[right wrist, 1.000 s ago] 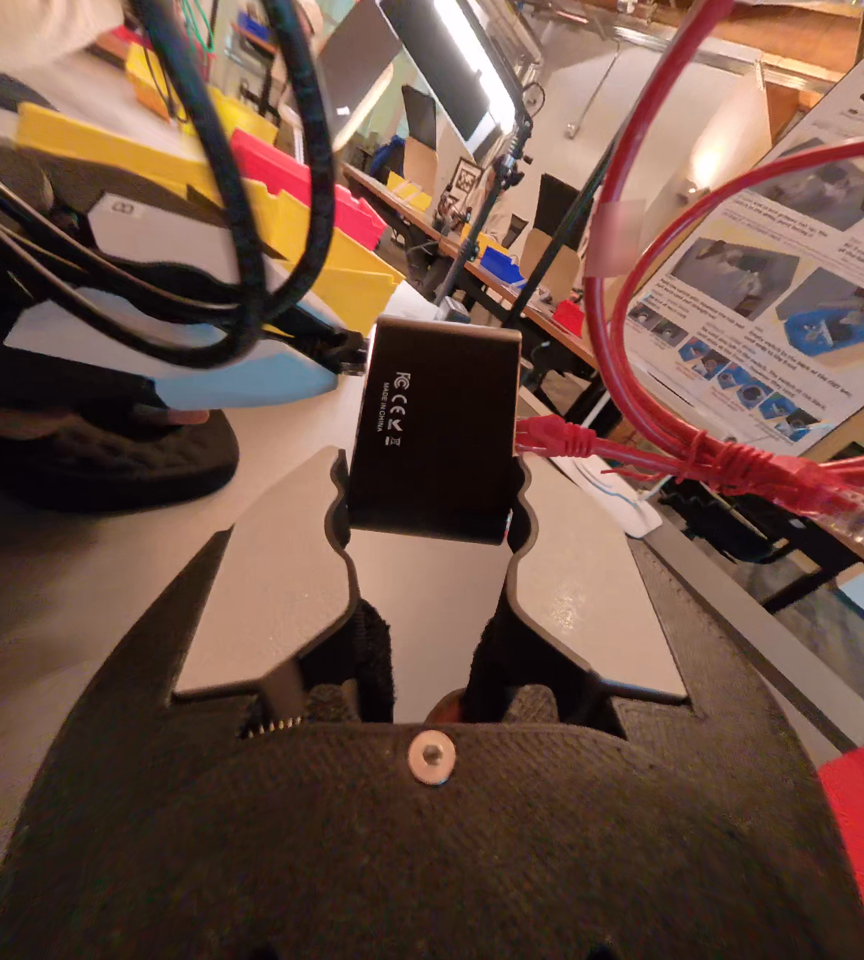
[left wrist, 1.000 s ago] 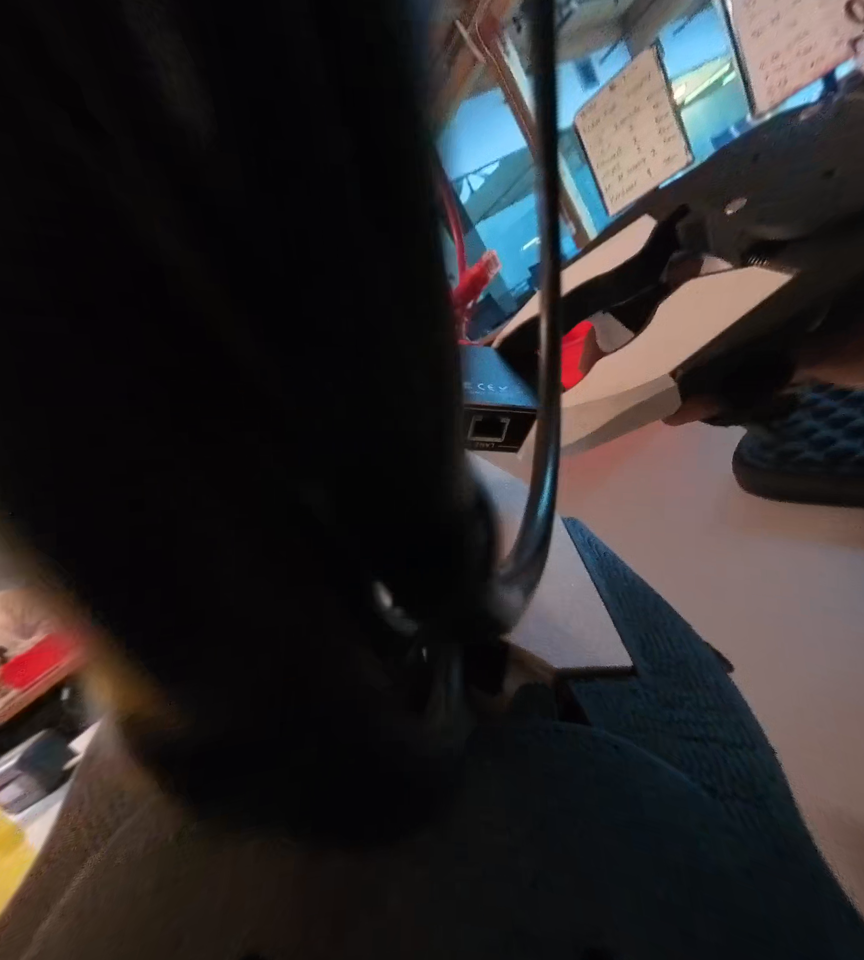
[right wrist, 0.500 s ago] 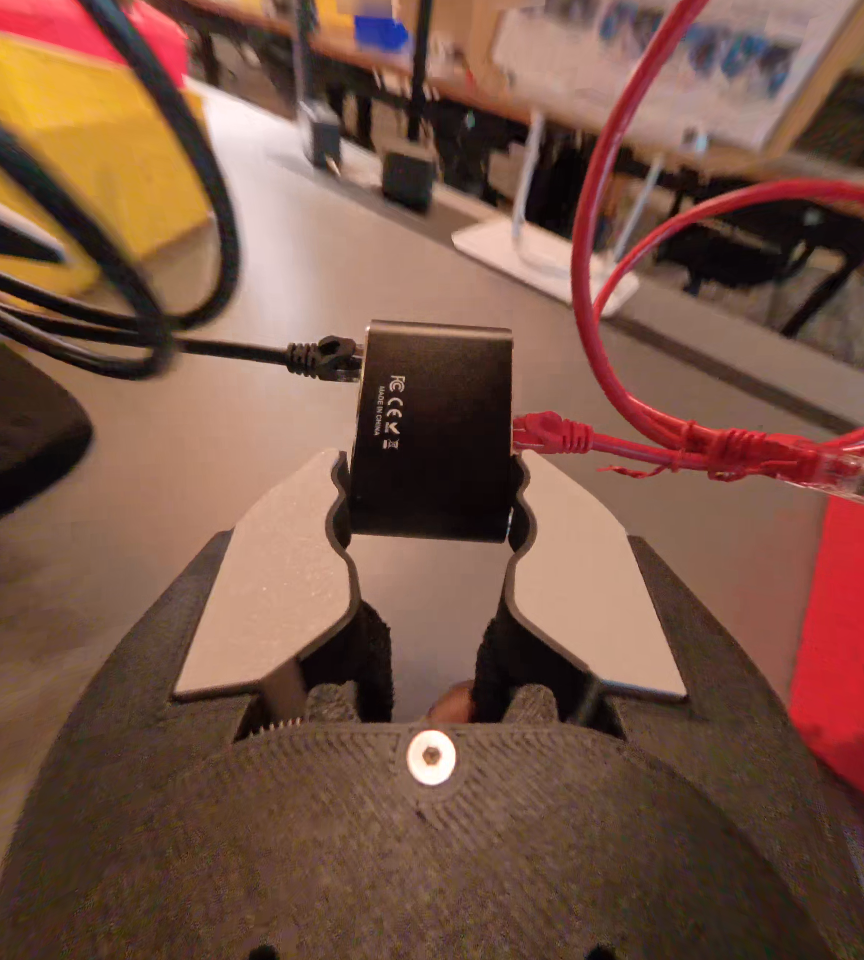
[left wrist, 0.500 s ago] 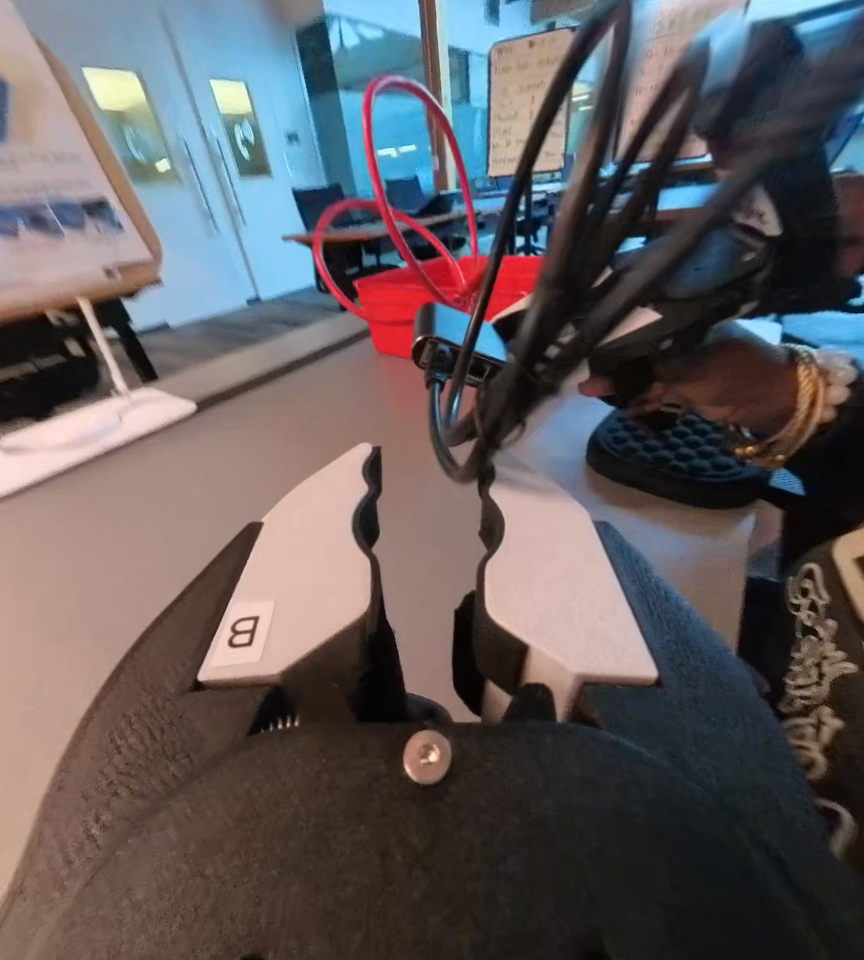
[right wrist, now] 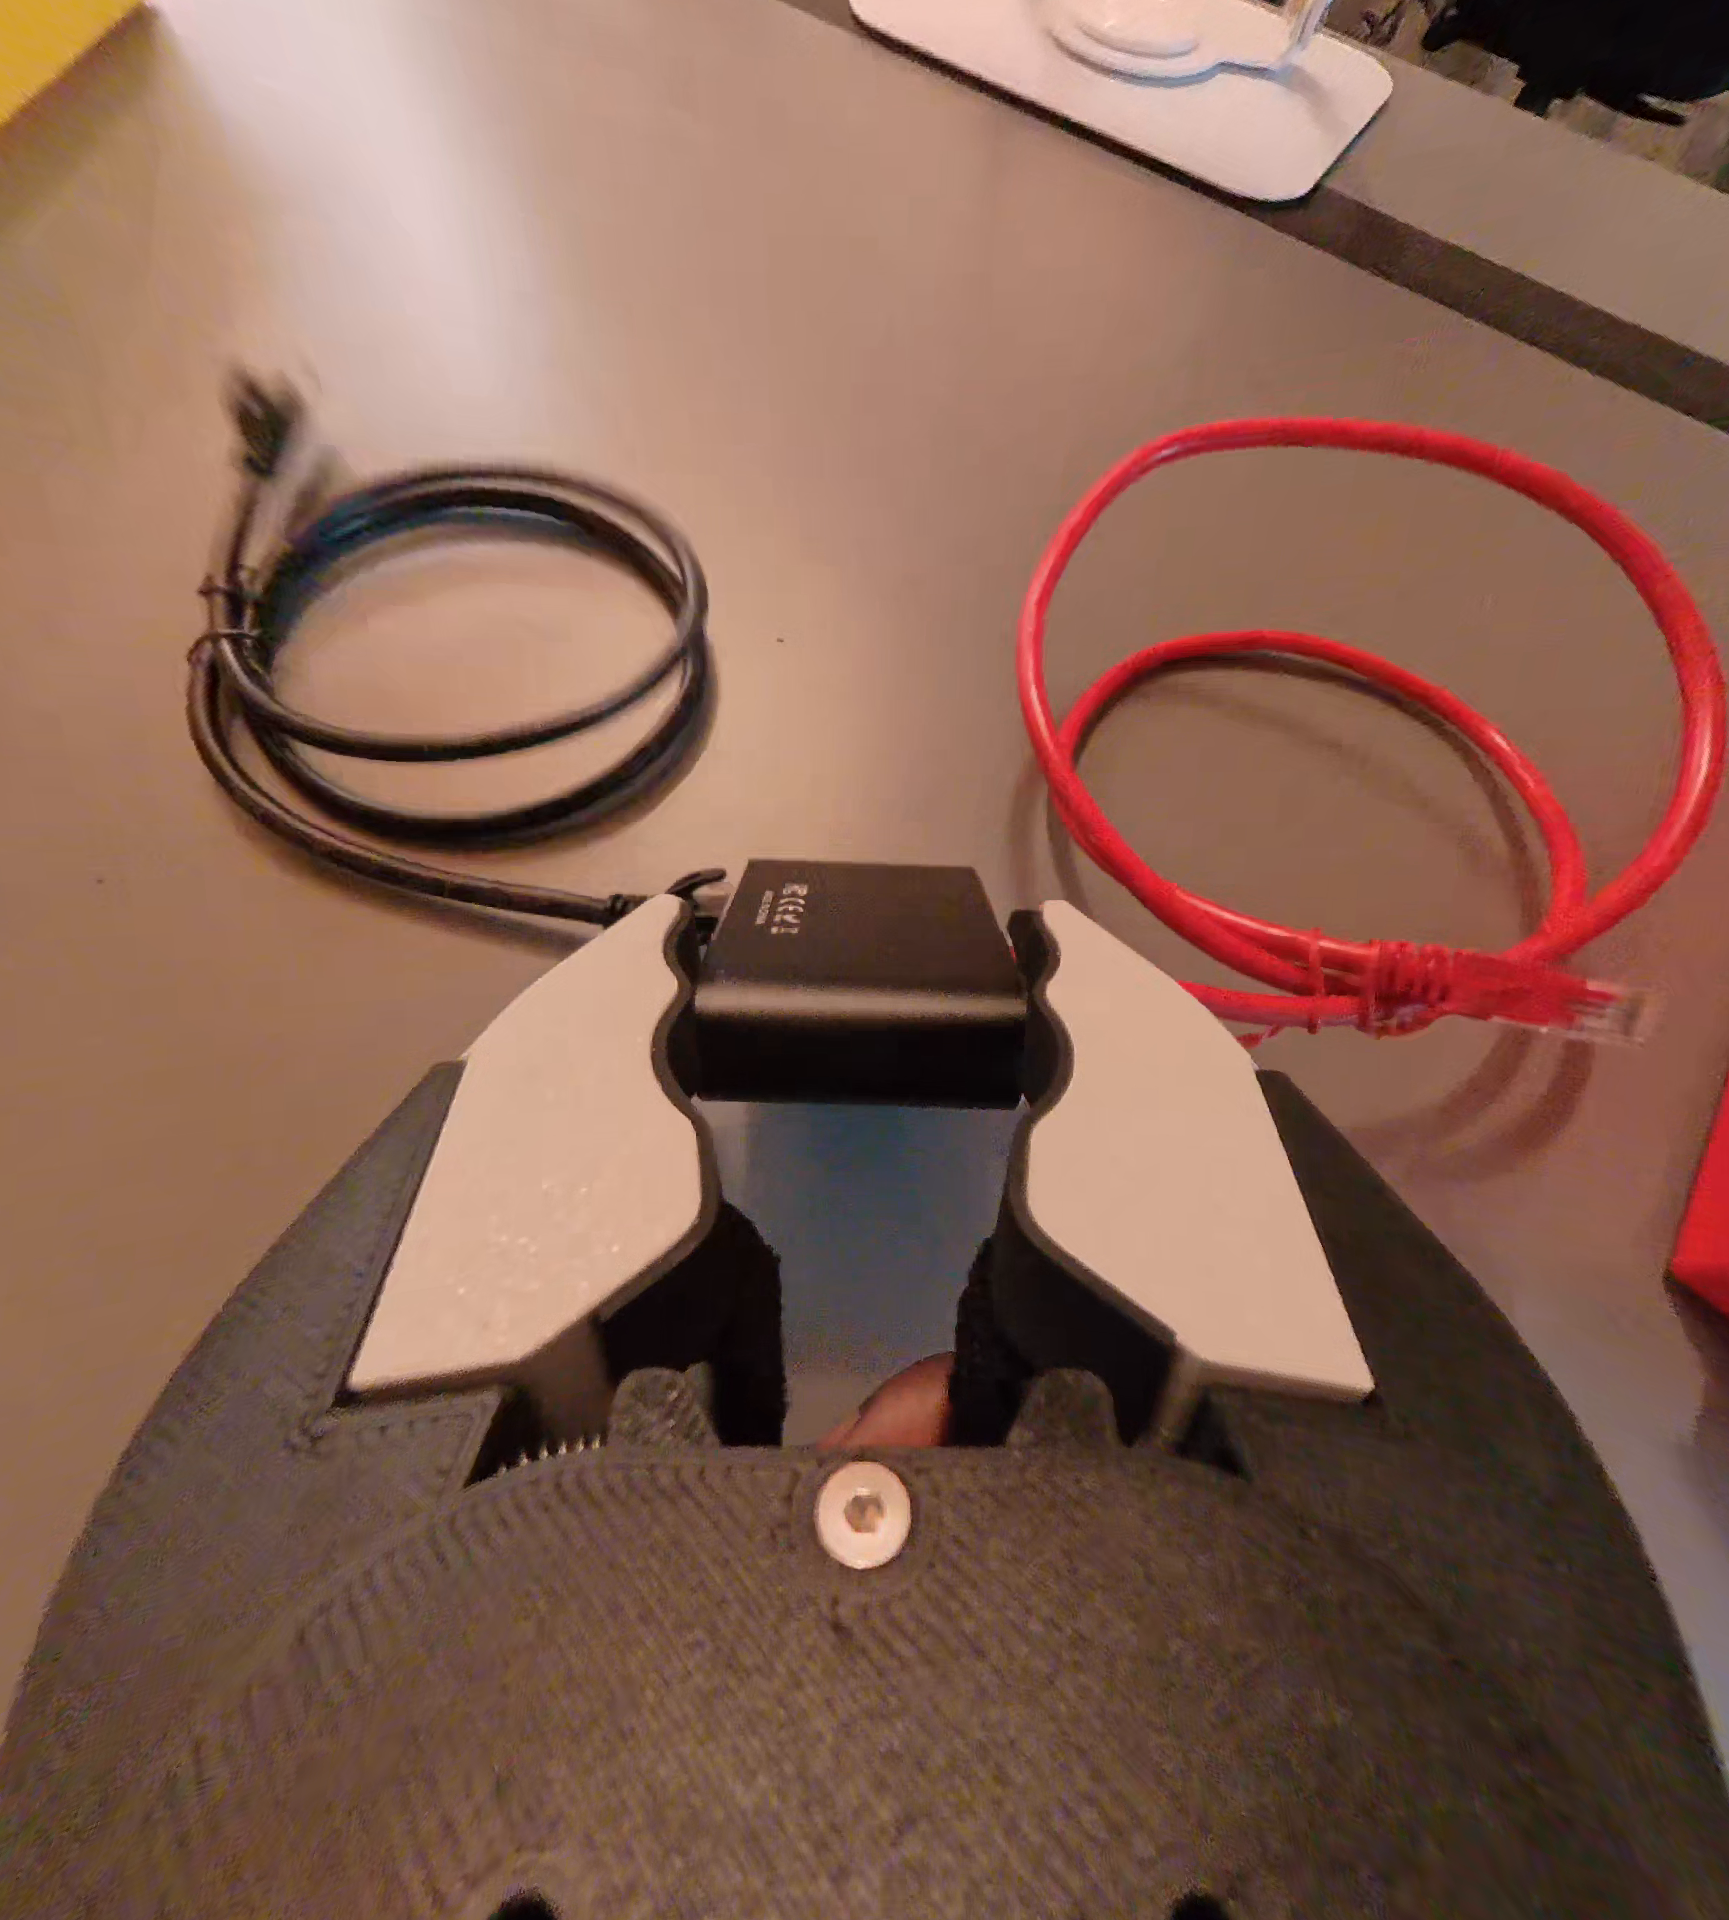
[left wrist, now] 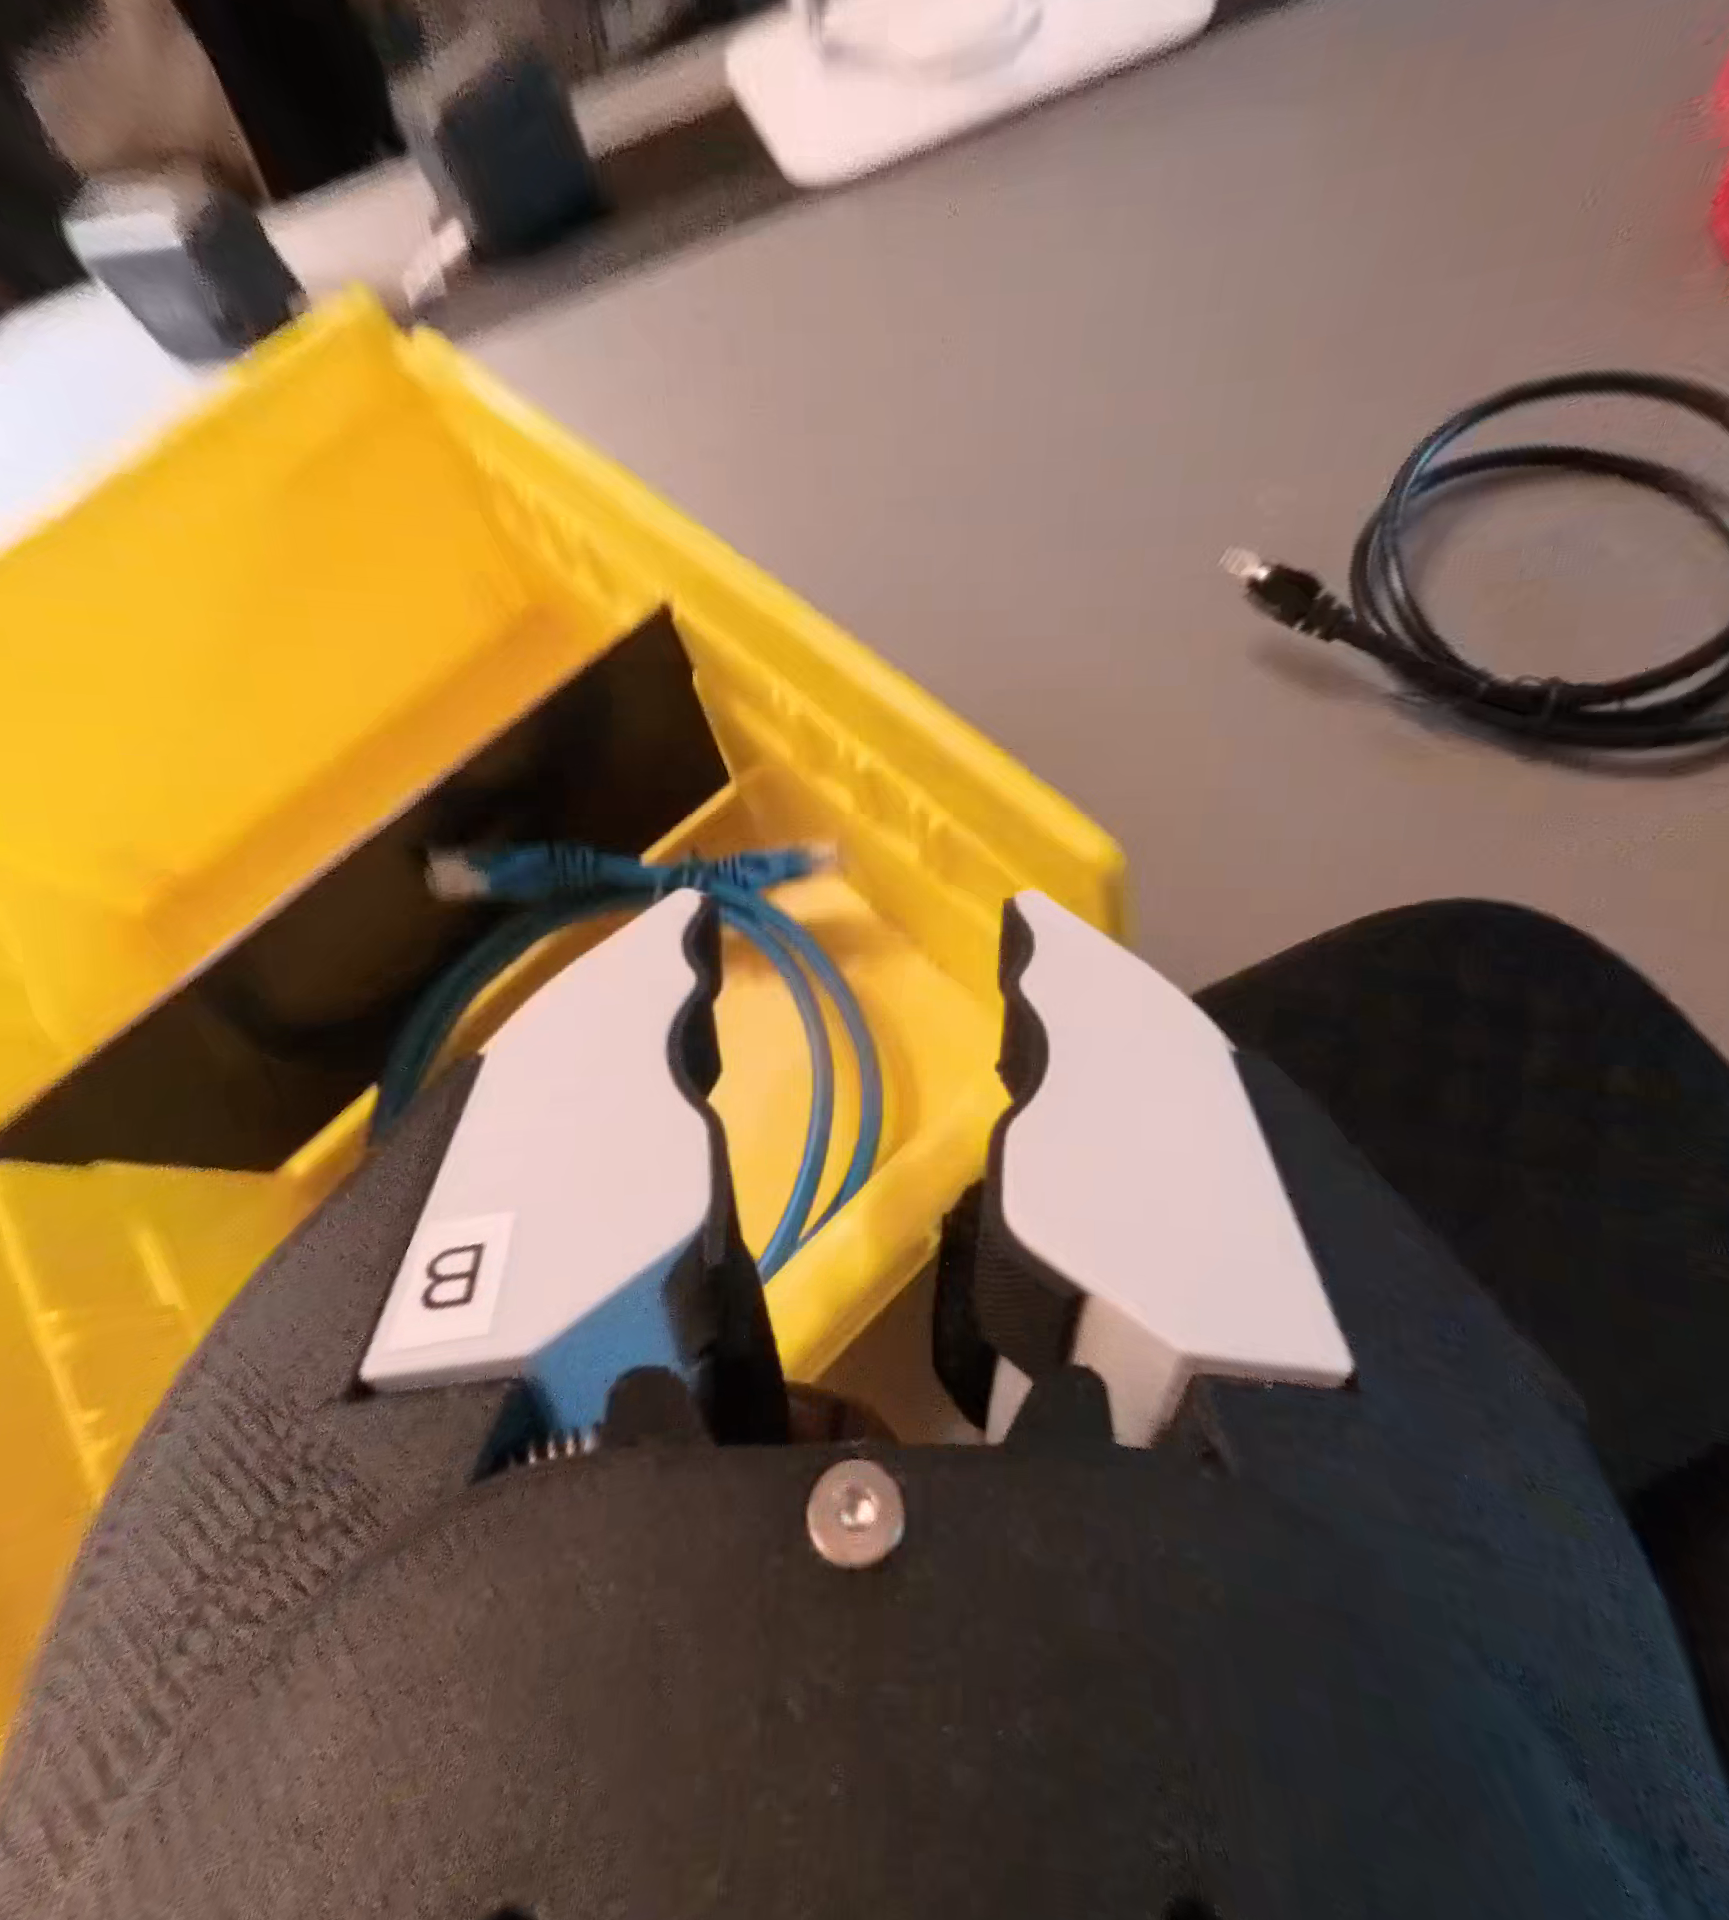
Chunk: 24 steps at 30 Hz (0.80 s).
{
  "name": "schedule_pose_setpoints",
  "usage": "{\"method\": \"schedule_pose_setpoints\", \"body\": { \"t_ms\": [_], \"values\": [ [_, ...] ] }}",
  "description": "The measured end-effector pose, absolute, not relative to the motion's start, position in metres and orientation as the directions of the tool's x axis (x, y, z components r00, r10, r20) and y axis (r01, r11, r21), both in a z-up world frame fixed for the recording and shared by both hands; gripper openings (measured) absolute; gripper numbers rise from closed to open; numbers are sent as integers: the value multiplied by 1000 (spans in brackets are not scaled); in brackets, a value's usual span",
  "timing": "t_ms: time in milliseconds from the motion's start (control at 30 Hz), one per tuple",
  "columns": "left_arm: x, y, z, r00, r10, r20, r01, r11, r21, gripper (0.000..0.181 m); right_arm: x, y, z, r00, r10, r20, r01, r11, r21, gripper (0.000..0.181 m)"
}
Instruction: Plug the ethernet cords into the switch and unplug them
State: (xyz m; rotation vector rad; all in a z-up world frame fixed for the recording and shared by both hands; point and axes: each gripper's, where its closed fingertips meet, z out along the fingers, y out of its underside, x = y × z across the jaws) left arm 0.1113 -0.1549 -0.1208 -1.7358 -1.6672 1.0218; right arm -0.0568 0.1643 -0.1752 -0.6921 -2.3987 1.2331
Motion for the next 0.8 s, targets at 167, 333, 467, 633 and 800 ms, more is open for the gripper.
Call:
{"method": "schedule_pose_setpoints", "body": {
  "t_ms": [167,333,467,633,800],
  "values": [
    [104,-173,-148,-46,992,-118,698,-53,-714,52,-55,164,-173,-826,558,81,257,500,-827,59],
    [99,-182,-174,-69,993,-96,784,-5,-620,51,-55,164,-162,-829,555,64,237,452,-860,64],
    [99,-188,-193,-82,993,-88,843,21,-538,43,-57,167,-151,-823,561,89,195,426,-883,68],
    [96,-184,-197,-47,995,-86,845,-7,-535,19,-59,167,-147,-820,562,112,164,416,-894,67],
    [99,-185,-171,-83,979,-184,755,-58,-653,17,-60,169,-137,-817,562,129,121,386,-915,65]
  ]
}}
